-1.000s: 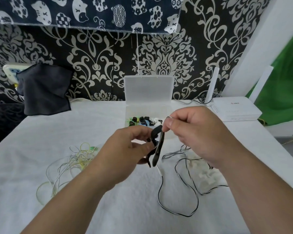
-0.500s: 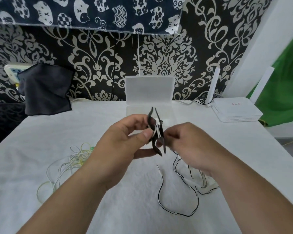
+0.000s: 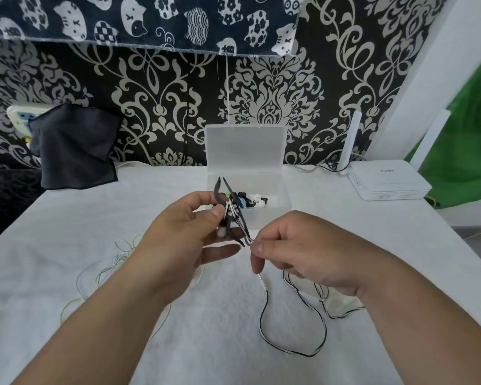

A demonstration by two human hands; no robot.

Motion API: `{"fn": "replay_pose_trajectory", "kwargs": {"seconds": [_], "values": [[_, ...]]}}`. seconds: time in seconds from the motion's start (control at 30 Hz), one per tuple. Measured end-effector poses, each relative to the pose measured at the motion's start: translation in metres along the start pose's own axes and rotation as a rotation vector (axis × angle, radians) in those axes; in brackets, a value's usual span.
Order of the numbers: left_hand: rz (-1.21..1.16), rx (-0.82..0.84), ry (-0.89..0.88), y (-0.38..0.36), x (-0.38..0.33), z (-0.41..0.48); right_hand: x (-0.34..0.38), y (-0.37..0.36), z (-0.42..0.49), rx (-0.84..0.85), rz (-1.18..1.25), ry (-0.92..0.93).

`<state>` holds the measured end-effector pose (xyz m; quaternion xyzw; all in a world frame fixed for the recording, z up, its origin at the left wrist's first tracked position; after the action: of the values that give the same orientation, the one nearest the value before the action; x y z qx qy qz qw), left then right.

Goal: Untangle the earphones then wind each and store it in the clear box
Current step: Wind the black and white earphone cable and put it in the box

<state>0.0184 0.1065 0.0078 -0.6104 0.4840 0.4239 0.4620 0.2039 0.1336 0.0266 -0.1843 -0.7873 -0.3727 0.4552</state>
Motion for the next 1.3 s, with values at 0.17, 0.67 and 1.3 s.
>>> {"fn": "replay_pose_trajectory", "kwargs": {"seconds": [0.17,0.67,1.3], "values": [[0.346,-0.092,-0.129,-0.003,0.007,0.001,0.009,0.003,-0.005,0.024,0.056,0.133],[0.315,0.293,-0.131,-0.020,0.004,-0.012,0.001,0.025,0.000,-0.652,-0.042,0.198],[-0.099,0.080,-0.117,-0.007,0.000,-0.004,0.002,0.001,-0.001,0.075,0.216,0.011]]}}
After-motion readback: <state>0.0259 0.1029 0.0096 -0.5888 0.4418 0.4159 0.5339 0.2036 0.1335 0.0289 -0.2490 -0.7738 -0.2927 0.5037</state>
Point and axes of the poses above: each hand's wrist, its own z-axis towards the middle knuckle, its own y-axis out of the back of the hand, x = y × z, the point moved 1 cm from there along z, towards the middle knuckle, and after that the axes turned 4 degrees about z, right-handed, at the moved point
